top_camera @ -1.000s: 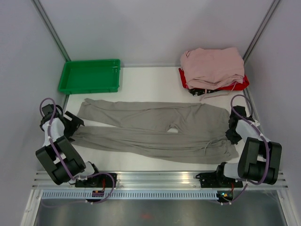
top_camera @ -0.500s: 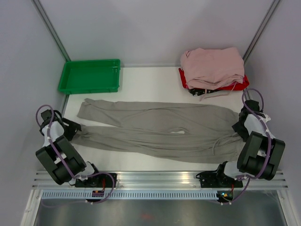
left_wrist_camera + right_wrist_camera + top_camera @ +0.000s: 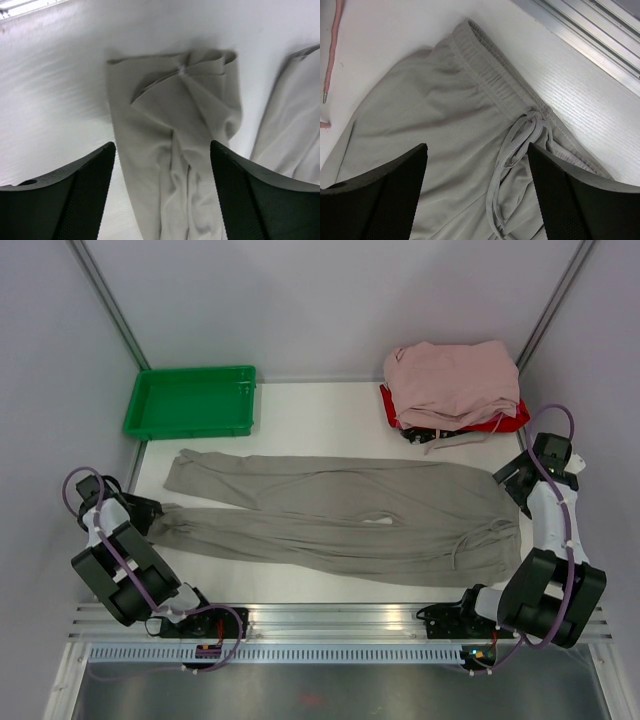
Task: Fold and stack the trousers
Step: Flatten the trousers out
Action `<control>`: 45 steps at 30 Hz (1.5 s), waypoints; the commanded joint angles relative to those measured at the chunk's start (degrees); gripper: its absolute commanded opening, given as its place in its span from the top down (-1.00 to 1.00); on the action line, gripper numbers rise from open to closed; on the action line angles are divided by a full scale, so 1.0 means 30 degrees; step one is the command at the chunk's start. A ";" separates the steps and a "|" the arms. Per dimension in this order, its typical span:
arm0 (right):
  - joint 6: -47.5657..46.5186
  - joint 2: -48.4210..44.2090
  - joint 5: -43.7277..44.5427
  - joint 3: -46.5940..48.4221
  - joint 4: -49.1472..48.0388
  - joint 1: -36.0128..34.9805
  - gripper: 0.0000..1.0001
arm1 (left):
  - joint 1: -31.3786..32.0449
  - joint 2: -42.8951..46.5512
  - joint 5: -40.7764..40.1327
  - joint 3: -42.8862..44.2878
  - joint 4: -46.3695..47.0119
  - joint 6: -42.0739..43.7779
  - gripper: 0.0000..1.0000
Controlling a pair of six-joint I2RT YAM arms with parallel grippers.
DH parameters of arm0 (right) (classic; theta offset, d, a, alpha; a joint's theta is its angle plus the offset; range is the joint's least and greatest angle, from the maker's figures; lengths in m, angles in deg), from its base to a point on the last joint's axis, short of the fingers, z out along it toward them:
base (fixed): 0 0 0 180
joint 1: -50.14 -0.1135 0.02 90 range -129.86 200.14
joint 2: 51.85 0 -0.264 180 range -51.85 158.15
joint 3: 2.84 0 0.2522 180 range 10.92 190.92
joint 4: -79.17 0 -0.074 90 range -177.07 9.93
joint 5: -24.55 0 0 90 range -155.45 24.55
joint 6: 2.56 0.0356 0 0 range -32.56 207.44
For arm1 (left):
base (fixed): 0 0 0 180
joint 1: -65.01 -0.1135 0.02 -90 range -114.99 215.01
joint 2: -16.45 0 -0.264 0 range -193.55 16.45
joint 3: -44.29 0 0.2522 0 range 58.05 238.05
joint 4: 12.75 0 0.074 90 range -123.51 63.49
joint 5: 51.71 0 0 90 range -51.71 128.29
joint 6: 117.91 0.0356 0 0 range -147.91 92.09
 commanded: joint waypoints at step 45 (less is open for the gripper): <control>0.0443 0.2162 -0.0689 0.1218 -0.0322 -0.0123 -0.75 | -0.0891 -0.2913 -0.0840 0.0477 0.3153 -0.2850 0.17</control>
